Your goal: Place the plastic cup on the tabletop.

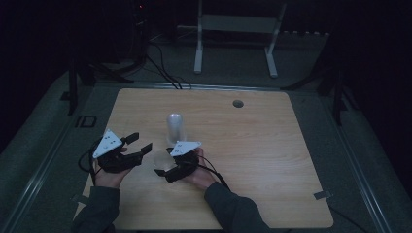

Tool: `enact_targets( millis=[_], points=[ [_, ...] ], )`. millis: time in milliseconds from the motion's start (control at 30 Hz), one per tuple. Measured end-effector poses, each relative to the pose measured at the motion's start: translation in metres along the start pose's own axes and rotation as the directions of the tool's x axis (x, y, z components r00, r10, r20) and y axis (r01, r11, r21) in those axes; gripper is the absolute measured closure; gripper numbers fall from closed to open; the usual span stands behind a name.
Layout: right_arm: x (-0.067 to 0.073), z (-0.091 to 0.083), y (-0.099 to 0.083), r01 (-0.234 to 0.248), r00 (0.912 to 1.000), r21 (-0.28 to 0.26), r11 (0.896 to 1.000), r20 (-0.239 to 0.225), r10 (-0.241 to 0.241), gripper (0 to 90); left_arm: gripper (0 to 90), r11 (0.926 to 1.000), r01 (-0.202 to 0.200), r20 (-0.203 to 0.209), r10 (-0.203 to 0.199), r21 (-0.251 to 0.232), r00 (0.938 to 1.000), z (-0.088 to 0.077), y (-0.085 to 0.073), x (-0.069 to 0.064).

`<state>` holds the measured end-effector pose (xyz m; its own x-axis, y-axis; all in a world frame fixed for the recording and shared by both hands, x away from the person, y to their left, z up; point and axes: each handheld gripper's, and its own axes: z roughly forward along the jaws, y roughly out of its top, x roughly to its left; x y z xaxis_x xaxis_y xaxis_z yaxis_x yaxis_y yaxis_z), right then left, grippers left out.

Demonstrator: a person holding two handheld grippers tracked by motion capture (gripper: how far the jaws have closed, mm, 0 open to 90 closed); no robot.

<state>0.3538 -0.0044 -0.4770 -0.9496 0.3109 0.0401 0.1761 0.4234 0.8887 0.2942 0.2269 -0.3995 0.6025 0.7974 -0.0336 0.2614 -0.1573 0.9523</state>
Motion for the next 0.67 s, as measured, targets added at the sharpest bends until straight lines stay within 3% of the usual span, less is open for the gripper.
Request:
enact_targets(
  millis=[133,667],
  points=[
    [-0.0011,-0.0025,-0.0026,-0.004,0.9997,0.007,1.000,-0.025,0.004,11.1,35.7,1.0000,-0.001,-0.002,0.001,-0.001,1.0000,-0.0009,0.0002,0.0007],
    [-0.0036,-0.0092,-0.0092,-0.011,0.9994,0.023,1.000,-0.033,0.011,11.1,35.5,1.0000,0.002,-0.004,-0.002,-0.003,1.0000,-0.0011,0.0004,0.0011]
  ],
)
